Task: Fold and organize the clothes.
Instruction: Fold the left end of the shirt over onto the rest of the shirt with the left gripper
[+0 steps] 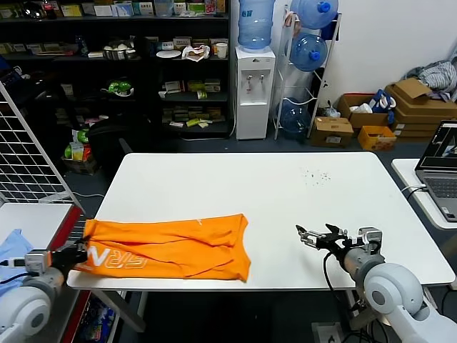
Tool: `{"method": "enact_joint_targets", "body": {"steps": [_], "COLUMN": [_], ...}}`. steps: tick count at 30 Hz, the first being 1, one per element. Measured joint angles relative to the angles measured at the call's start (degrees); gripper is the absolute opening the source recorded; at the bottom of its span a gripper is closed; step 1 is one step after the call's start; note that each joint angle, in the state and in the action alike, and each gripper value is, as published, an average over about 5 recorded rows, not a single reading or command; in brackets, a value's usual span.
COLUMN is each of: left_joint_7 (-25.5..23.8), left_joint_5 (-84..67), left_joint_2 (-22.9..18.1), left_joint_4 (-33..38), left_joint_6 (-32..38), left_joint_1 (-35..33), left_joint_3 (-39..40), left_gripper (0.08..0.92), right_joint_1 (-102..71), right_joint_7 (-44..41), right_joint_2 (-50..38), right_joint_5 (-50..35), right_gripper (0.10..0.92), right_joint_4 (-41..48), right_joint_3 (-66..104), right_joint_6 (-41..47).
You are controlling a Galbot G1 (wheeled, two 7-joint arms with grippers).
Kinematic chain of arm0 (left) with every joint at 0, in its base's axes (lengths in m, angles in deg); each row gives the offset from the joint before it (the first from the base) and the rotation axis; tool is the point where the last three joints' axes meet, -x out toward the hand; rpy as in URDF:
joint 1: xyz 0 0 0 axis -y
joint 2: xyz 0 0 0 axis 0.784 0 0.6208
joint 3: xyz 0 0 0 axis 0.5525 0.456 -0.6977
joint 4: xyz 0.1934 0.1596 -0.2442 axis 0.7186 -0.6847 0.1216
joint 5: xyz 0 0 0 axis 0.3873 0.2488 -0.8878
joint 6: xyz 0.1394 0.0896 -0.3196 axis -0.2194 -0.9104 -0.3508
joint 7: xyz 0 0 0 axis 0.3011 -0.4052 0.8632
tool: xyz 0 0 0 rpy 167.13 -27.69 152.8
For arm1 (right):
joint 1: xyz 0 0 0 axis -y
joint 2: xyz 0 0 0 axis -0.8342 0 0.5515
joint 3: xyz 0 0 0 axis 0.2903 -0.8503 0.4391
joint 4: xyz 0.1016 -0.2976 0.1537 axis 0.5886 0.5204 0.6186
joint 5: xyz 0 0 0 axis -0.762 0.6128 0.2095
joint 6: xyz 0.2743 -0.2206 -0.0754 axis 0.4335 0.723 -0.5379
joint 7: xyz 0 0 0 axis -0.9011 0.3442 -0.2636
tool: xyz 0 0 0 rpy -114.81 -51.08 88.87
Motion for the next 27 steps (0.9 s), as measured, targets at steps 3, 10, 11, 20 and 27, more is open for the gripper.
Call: {"method": "enact_joint_targets", "body": {"steps": [3,10,11,20,27], "left_joint_7": [0.29,2.06,2.57,9.65,15.19], "left_joint_5": [-1.00,-3.42,-4.00,-10.56,-14.78], "left_joint_2": [1.58,2.37,2.13,-3.34,-9.95], "left_joint_4": [-0.33,2.55,3.54,13.57,15.72], "left_joint_6": [0.03,-0.91,-1.20,-3.81,-4.66], "left_joint_1": [-2.03,-3.57,-3.33,6.85,19.48], "left_joint_3": [-2.95,-4.79,-4.30,9.82,23.55], "left_gripper": [0.104,0.104,0.104,0.104,0.104], "right_joint_1": [0.11,0.06,0.01,-1.55,-3.00], "right_joint_7": [-0.02,0.50,0.62,1.87,2.15], "right_joint_2": [0.27,1.10,1.23,3.07,4.69], "right_joint_5": [0.34,1.17,1.28,2.66,3.86], "right_gripper": [0.921,0.921,0.921,0.921,0.921], "right_joint_4": [0.19,0.38,0.43,0.88,1.13], "right_joint_3": [-0.15,-0.37,-0.36,1.01,2.00], "right_joint_6": [-0.05,0.22,0.28,0.49,0.46]}}
